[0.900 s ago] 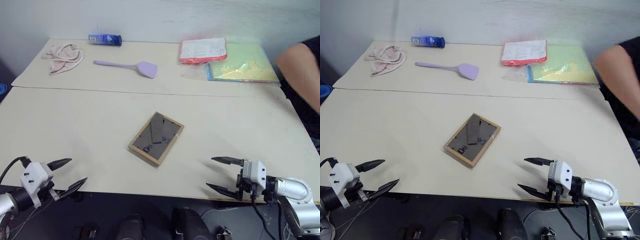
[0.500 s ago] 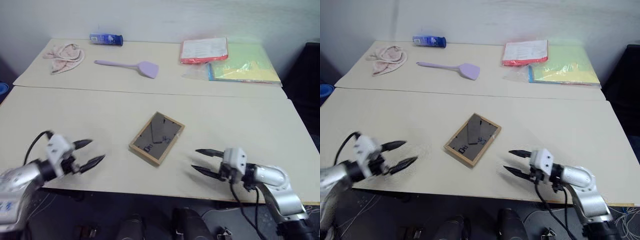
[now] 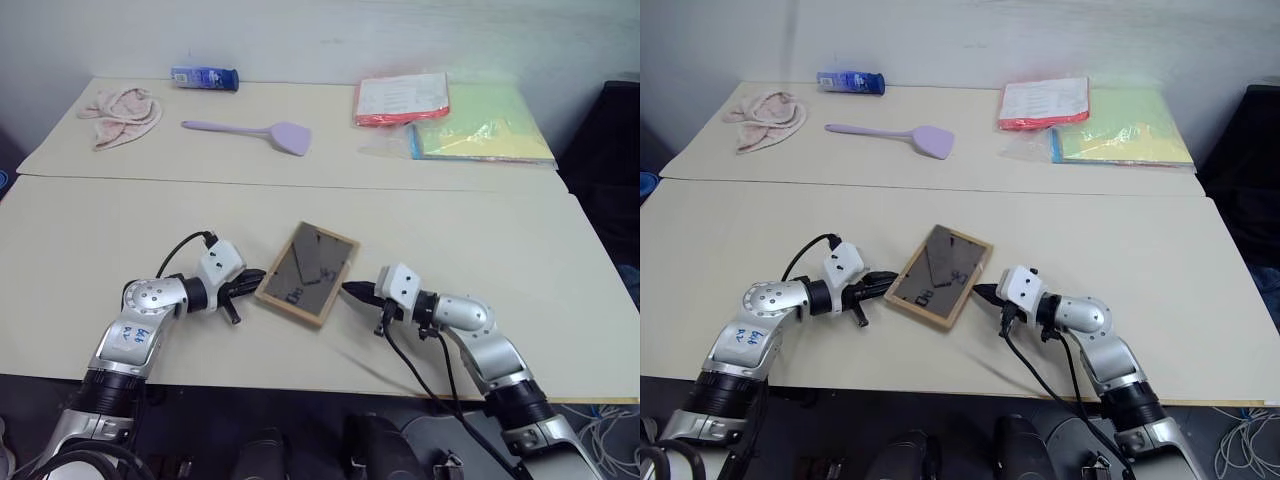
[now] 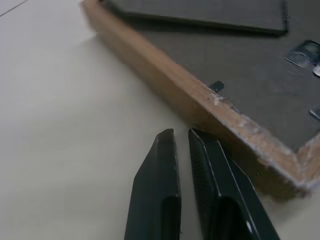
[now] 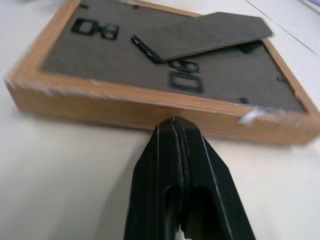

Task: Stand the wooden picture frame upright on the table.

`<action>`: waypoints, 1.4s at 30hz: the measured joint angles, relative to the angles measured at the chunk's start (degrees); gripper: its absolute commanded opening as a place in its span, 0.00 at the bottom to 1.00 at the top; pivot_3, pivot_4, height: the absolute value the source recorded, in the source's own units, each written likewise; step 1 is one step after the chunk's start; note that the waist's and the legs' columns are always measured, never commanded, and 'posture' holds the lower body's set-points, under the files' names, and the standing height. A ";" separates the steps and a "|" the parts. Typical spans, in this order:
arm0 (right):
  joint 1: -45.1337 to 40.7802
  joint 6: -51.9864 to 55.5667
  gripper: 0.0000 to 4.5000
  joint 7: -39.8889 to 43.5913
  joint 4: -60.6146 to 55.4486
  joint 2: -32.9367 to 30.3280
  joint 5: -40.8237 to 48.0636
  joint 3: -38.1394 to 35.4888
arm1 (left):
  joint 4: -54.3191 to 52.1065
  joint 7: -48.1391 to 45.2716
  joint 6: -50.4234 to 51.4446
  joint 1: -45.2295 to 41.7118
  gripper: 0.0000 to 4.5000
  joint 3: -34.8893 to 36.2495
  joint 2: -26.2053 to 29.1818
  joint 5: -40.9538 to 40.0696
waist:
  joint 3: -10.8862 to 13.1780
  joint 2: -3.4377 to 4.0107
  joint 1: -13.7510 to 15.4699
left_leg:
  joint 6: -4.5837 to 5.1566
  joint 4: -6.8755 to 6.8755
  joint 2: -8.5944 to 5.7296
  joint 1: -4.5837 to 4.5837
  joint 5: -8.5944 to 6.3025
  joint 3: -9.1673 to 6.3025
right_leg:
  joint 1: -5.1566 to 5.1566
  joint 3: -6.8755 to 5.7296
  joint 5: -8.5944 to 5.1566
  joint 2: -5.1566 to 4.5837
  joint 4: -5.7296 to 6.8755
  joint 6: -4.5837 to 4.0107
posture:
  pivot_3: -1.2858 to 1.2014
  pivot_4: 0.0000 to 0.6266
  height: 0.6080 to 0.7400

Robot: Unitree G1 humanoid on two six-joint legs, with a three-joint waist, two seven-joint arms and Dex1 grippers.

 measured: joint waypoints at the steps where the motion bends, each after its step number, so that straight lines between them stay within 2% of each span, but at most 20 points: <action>1: -0.54 0.36 0.00 -0.01 0.32 -0.09 -0.02 -0.14 | -1.47 -0.56 0.53 1.20 0.11 0.18 0.16 -0.59 | 0.00 0.00 -0.06 | 0.01 -0.01 0.01 0.00 -0.01 0.00 | 0.00 0.01 0.00 0.00 -0.02 0.00 | 0.52 0.24 1.00; 8: -2.89 0.64 0.00 2.46 1.73 -1.46 0.05 -0.56 | -9.51 0.26 4.80 7.79 0.11 1.73 0.07 -2.89 | 0.00 0.00 -0.02 | 0.01 -0.01 0.02 0.00 -0.01 -0.03 | 0.00 0.01 0.00 -0.02 -0.01 0.00 | 0.52 0.24 1.00; 15: -1.90 1.52 0.00 5.25 0.57 -4.06 1.34 -1.14 | -10.60 1.23 10.46 9.43 0.11 6.53 2.76 -5.20 | 0.00 0.00 -0.03 | 0.01 -0.01 0.02 0.00 -0.01 -0.05 | 0.01 0.01 0.00 -0.01 -0.02 0.00 | 0.52 0.24 1.00; 18: -1.50 1.52 0.00 5.47 0.58 -4.05 1.36 -1.01 | -9.14 1.25 10.12 8.23 0.11 6.61 2.79 -5.08 | 0.00 0.00 -0.01 | 0.01 -0.01 0.01 0.00 -0.01 -0.05 | 0.01 0.00 0.00 -0.03 -0.02 0.00 | 0.52 0.24 1.00; 24: -1.27 3.31 0.00 5.59 -0.86 -2.98 1.20 0.35 | -5.05 2.47 9.50 0.57 0.11 3.00 -1.73 -3.50 | 0.00 0.00 0.15 | 0.04 0.00 -0.03 -0.02 -0.02 -0.06 | 0.03 -0.03 0.01 -0.03 -0.03 0.01 | 0.52 0.24 1.00; 35: 1.34 6.87 0.00 5.45 -6.43 -3.61 0.78 1.19 | -2.69 3.55 10.86 -0.68 0.11 2.55 -2.64 -2.51 | 0.00 0.00 -0.02 | 0.00 0.00 0.00 -0.01 0.00 -0.05 | 0.02 -0.01 0.00 0.00 0.00 0.01 | 0.52 0.24 1.00; 38: 1.58 7.26 0.00 5.63 -7.82 -5.65 0.74 1.12 | -5.12 2.91 21.40 1.17 0.23 7.40 -0.89 -9.21 | 0.01 -0.01 -0.09 | -0.01 0.00 0.04 -0.01 0.00 -0.07 | 0.01 -0.01 0.00 0.01 0.00 0.01 | 0.52 0.24 1.00; 42: 1.64 8.59 0.00 6.09 -9.01 -7.80 0.69 0.99 | -8.72 0.31 49.87 0.56 0.50 13.54 6.60 -22.67 | 0.01 -0.01 -0.04 | -0.01 0.00 0.01 0.01 0.00 -0.13 | 0.04 -0.01 0.00 -0.01 -0.01 0.00 | 0.52 0.24 1.00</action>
